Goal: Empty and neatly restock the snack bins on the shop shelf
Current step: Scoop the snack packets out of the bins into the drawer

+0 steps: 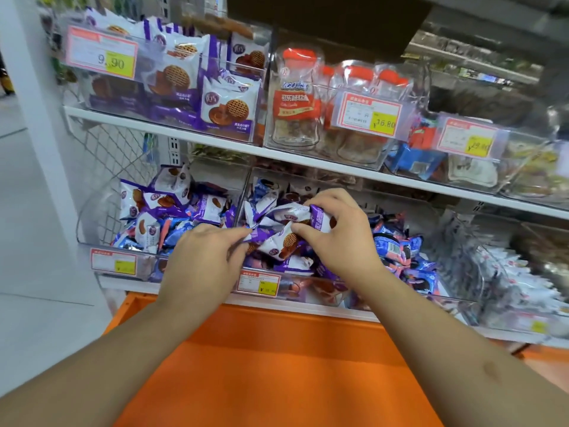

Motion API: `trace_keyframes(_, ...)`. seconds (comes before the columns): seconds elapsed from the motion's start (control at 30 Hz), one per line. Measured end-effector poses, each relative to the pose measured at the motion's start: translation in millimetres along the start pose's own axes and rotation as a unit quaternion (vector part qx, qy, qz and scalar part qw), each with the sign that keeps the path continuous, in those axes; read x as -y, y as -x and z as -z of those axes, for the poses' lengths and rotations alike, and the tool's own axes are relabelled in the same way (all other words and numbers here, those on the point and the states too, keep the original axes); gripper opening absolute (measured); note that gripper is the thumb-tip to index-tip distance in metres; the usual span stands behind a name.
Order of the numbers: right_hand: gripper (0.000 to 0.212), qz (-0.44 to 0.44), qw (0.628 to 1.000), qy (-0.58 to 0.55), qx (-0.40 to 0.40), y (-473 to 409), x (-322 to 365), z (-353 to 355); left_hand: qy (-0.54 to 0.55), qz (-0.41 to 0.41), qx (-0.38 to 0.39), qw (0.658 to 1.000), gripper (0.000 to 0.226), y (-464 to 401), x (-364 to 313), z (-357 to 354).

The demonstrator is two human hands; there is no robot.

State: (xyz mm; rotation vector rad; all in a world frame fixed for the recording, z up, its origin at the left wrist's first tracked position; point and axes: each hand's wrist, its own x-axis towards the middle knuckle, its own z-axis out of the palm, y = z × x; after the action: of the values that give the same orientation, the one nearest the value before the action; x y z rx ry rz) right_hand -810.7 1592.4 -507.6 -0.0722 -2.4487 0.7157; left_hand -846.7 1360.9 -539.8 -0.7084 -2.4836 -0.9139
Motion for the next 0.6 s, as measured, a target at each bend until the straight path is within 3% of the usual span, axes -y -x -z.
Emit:
trace_keyframes(0.1,0.031,-0.008,0.999,-0.025,-0.031,17,9,29,0.097,0.047,-0.008,0.994,0.027,-6,-20,9)
trace_keyframes(0.23,0.029,-0.040,0.997,-0.055,-0.032,56,6,70,0.223,0.098,0.063,0.968,0.017,6,-52,12)
trace_keyframes(0.33,0.030,-0.109,0.991,-0.071,0.030,96,-16,94,0.325,0.136,0.162,0.922,0.015,36,-78,-1)
trace_keyframes(0.47,0.049,-0.237,0.960,-0.027,0.149,150,-67,106,0.322,0.156,0.258,0.897,0.020,88,-93,-52)
trace_keyframes(0.6,0.038,-0.327,0.917,-0.014,0.228,199,-134,99,0.293,0.212,0.314,0.878,0.016,134,-100,-124)
